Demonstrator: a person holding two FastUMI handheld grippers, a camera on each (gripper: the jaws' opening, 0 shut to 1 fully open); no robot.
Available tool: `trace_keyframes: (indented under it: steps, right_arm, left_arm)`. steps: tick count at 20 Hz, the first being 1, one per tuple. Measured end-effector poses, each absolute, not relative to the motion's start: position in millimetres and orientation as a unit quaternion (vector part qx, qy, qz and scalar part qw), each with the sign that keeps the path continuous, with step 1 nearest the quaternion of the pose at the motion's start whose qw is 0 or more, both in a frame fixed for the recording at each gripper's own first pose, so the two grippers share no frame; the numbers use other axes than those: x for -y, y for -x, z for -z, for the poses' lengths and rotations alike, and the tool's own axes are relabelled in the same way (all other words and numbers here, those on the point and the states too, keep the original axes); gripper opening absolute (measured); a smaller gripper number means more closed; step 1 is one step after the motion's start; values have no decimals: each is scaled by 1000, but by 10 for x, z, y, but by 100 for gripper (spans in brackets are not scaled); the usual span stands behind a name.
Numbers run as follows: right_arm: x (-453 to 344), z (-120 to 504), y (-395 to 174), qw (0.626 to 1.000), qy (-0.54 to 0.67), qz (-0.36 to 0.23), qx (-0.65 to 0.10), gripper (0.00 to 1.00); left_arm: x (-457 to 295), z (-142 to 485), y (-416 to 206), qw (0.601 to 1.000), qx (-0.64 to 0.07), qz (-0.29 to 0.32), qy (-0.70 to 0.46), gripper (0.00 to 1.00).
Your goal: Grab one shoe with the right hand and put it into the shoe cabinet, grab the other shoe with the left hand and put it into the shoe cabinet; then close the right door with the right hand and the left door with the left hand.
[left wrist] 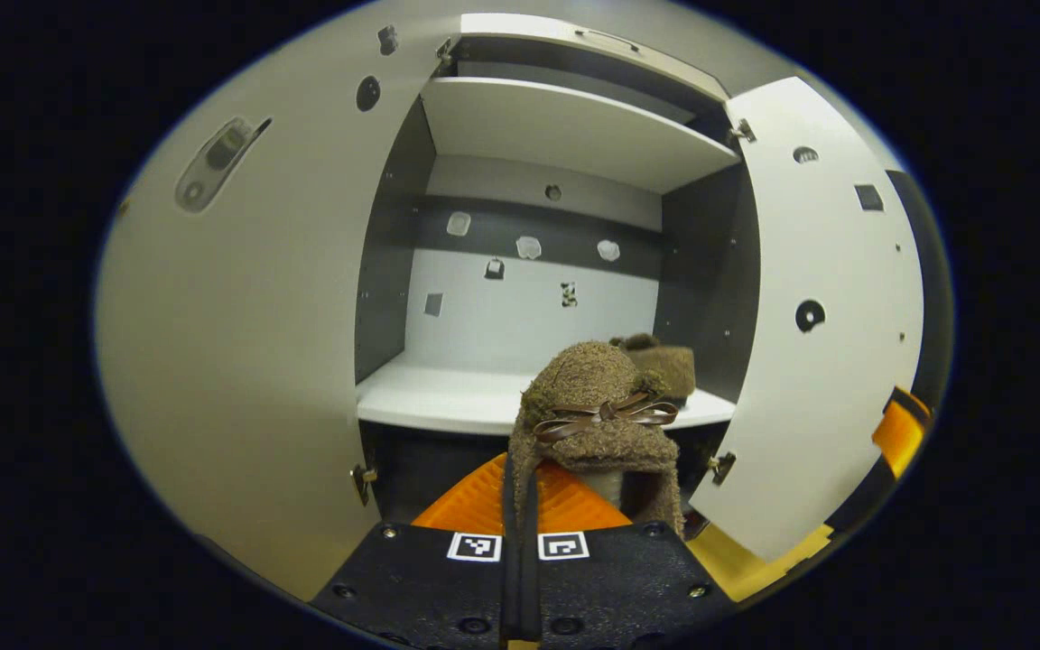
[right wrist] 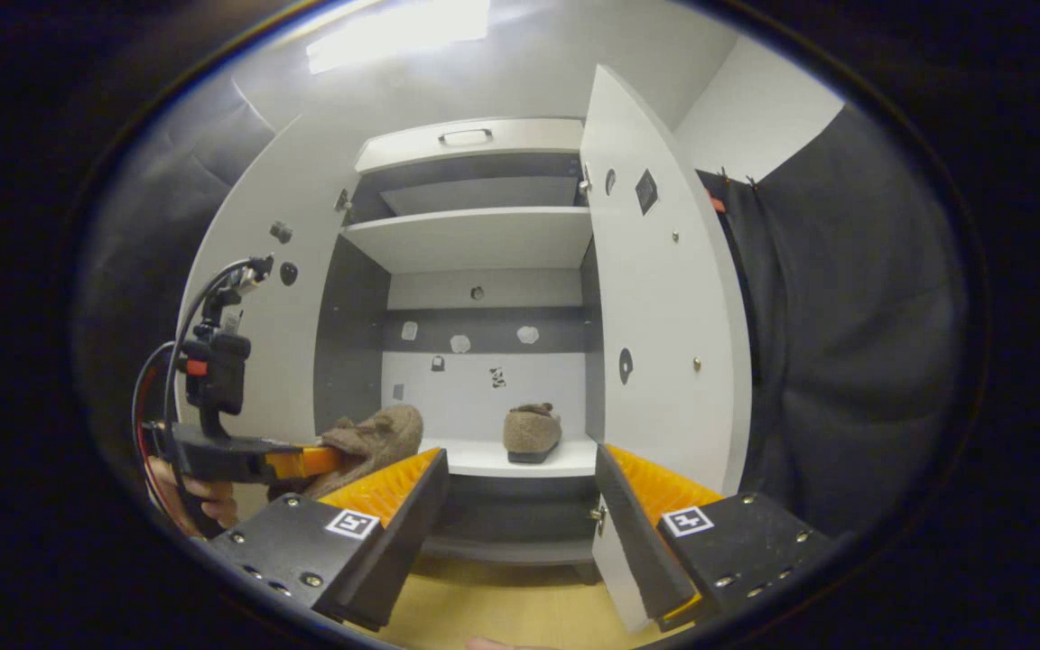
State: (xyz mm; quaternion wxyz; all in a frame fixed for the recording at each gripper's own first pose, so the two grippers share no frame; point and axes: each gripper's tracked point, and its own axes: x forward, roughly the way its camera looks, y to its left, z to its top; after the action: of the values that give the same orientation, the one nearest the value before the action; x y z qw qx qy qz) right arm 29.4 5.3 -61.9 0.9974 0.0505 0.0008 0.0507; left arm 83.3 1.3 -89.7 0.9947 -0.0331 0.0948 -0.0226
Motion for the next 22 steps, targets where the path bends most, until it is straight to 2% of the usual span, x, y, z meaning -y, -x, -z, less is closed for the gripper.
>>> trace_keyframes:
  steps: [6, 11, 14, 17, 22]
  right_arm:
    - [-84, 495, -217, 992, -80, -98, 7, 99]
    - [-38, 488, -237, 989, -91, -112, 12, 98]
    - [-62, 484, -217, 987, -98, -125, 14, 98]
    - [-50, 490, -185, 988, -90, -125, 24, 98]
    - [-72, 521, -171, 988, -82, -126, 34, 98]
  left_arm:
    - [12, 92, -1538, 999, -18, -6, 32, 1]
    - [33, -160, -2099, 999, 17, -12, 31, 0]
    - [-46, -8, -2416, 999, 5, -30, 40, 0]
    - [-142, 359, -2729, 997, -39, -47, 41, 0]
    - [-233, 817, -2993, 993, -83, -67, 59, 0]
